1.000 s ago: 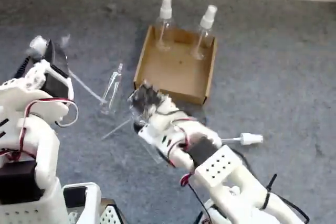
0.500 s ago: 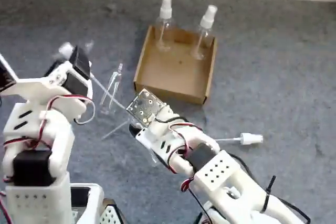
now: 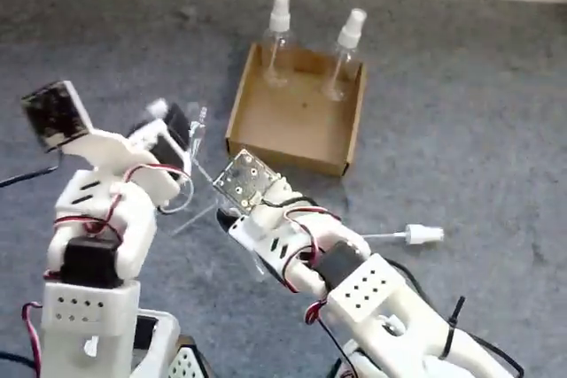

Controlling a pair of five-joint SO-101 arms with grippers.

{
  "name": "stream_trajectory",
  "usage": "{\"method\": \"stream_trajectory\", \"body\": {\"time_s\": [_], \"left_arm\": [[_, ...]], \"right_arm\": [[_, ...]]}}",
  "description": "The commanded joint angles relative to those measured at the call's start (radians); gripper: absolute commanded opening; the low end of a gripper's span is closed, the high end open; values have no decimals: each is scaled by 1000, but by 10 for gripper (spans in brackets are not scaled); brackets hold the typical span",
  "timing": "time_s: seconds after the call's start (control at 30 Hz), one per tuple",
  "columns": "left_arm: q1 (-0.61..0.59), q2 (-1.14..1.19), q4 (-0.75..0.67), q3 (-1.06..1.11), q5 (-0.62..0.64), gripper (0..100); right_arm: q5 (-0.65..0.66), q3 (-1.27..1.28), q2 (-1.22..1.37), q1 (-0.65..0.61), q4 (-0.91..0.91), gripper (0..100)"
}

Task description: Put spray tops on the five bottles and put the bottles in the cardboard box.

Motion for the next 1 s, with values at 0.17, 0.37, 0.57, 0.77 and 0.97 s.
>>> {"method": "stream_trajectory", "body": {"time_s": [0.17, 0.37, 0.57, 0.77, 0.97], "left_arm": [[136, -10, -26, 53, -110, 4], [174, -10, -26, 122, -141, 4], [177, -10, -25, 154, -141, 4], [206, -10, -25, 170, -141, 4], [257, -10, -5, 170, -141, 4]], "right_arm": [[-189, -18, -31, -2, -27, 3], [-193, -18, -31, -1, -27, 3], [-193, -19, -31, 27, -27, 3], [-184, -16, -30, 53, -27, 3], [-190, -19, -30, 59, -33, 3]]}}
